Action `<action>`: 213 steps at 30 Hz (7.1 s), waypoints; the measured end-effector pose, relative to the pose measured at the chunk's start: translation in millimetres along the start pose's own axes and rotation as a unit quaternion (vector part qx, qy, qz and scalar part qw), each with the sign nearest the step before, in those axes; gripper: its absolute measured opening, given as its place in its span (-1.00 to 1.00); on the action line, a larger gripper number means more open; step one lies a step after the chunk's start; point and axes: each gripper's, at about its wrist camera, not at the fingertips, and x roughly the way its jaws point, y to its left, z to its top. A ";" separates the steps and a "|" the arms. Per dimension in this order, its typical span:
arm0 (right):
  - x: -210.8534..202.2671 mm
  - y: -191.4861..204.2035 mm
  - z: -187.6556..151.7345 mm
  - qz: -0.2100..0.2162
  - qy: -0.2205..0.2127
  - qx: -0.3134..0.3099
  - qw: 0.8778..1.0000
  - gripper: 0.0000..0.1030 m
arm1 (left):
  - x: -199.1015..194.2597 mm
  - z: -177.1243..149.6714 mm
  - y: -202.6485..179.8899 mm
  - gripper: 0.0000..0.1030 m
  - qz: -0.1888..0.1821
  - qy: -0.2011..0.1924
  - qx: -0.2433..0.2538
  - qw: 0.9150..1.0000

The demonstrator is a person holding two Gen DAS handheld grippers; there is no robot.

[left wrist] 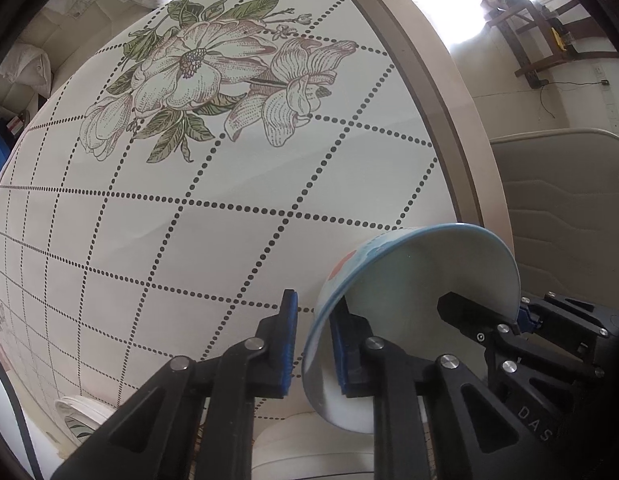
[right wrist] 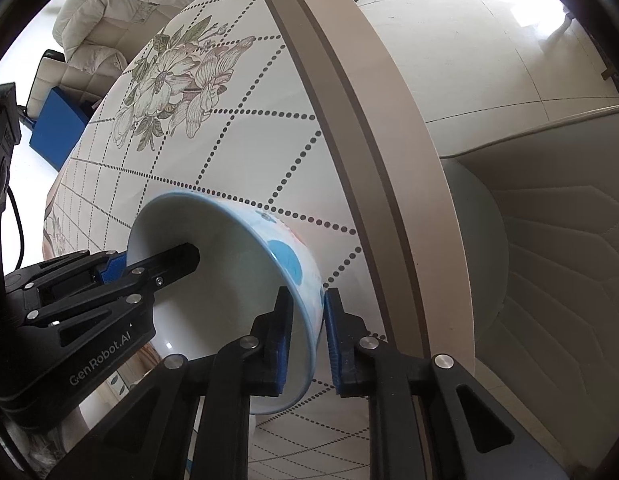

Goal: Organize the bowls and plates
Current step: 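Grasp the rim of the blue-polka-dot bowl with both grippers, then carry the polka-dot bowl with both grippers and nest it onto the bowl stack, then open both grippers and lift away from the bowl stack, then lower both grippers onto the nested bowl stack and grasp its rim, then carry the bowl stack with both grippers over the plate stack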

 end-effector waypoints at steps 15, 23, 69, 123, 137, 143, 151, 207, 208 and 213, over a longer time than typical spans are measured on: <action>-16.8 -2.8 -1.9 0.024 -0.002 0.021 0.999 -0.83 | -32.7 -3.3 2.1 -0.80 -0.003 -0.019 -0.003 1.000; -62.3 20.1 -25.1 0.024 -0.022 -0.004 0.999 -0.82 | -75.8 -36.9 15.3 -0.80 -0.007 -0.043 0.004 0.999; -3.1 86.7 -125.1 -0.017 0.062 -0.067 0.996 -0.73 | -19.6 -163.8 67.7 -0.80 -0.021 0.001 -0.078 0.997; -175.2 116.0 -284.1 -0.131 -0.217 -0.125 0.959 0.92 | -160.5 -315.9 59.0 0.76 0.067 -0.235 -0.150 0.958; -221.8 118.6 -332.5 -0.105 -0.250 -0.128 0.954 0.92 | -190.4 -350.2 35.5 0.76 0.074 -0.264 -0.149 0.950; -225.7 114.1 -329.7 -0.103 -0.251 -0.128 0.954 0.92 | -196.1 -348.9 30.1 0.76 0.080 -0.276 -0.148 0.947; -218.5 106.2 -309.6 -0.106 -0.240 -0.125 0.957 0.92 | -187.7 -334.8 32.6 0.76 0.075 -0.267 -0.151 0.949; 89.0 32.0 -124.1 0.211 0.036 0.041 0.976 0.13 | 19.7 -112.2 56.3 0.21 -0.128 0.019 0.012 0.991; 89.5 31.6 -124.8 0.213 0.038 0.045 0.975 0.13 | 20.0 -111.3 57.0 0.21 -0.127 0.020 0.012 0.992; 90.7 30.1 -130.4 0.216 0.048 0.049 0.974 0.13 | 20.2 -114.6 59.6 0.21 -0.123 0.024 0.007 0.992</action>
